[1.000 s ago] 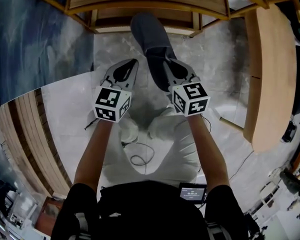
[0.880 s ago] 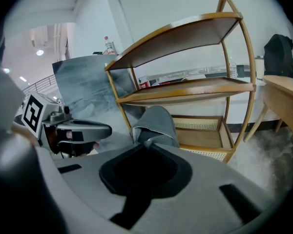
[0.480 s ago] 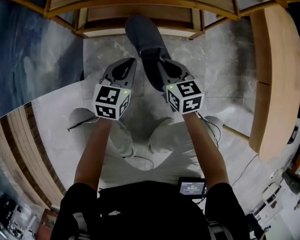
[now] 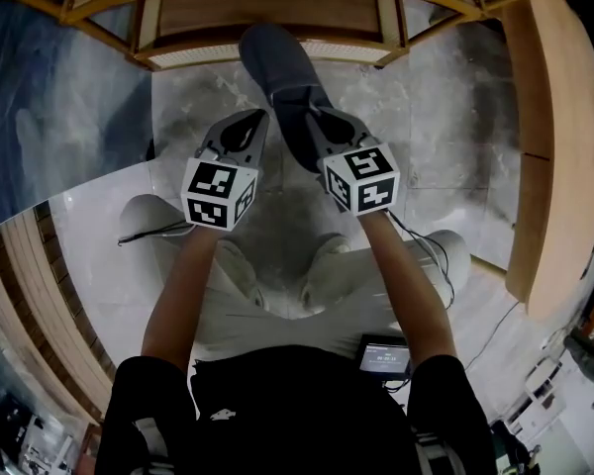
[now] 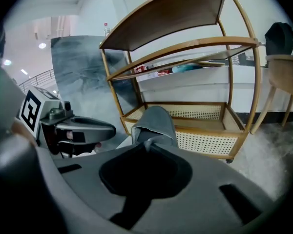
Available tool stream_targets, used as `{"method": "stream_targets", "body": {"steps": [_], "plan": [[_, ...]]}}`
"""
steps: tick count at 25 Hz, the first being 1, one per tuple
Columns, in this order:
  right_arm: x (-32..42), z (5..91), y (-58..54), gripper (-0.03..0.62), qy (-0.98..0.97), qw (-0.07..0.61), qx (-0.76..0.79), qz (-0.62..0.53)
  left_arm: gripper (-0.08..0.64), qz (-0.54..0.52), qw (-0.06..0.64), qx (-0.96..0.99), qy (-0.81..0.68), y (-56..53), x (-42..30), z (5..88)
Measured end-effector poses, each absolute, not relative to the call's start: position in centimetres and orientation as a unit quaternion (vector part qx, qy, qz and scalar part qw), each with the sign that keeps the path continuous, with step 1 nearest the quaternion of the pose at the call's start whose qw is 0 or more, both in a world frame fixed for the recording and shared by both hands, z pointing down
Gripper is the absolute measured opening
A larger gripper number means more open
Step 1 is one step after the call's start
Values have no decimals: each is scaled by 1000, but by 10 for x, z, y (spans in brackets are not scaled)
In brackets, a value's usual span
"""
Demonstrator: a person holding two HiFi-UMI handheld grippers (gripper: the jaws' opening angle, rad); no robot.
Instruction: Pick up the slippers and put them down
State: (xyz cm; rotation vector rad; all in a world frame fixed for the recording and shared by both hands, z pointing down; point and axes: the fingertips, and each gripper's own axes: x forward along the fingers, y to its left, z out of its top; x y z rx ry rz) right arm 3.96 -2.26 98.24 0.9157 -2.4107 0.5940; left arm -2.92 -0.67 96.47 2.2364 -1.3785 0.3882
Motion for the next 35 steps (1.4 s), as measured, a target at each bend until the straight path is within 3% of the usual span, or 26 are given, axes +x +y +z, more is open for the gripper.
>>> {"method": "stream_targets", "body": {"steps": [22, 35], "plan": [[50, 1103, 7, 14, -858, 295, 324, 267, 5, 120, 304, 792, -516, -3, -30, 1028], [45, 1168, 15, 14, -841, 321, 326, 290, 5, 142, 287, 794, -516, 3, -24, 1040]]}}
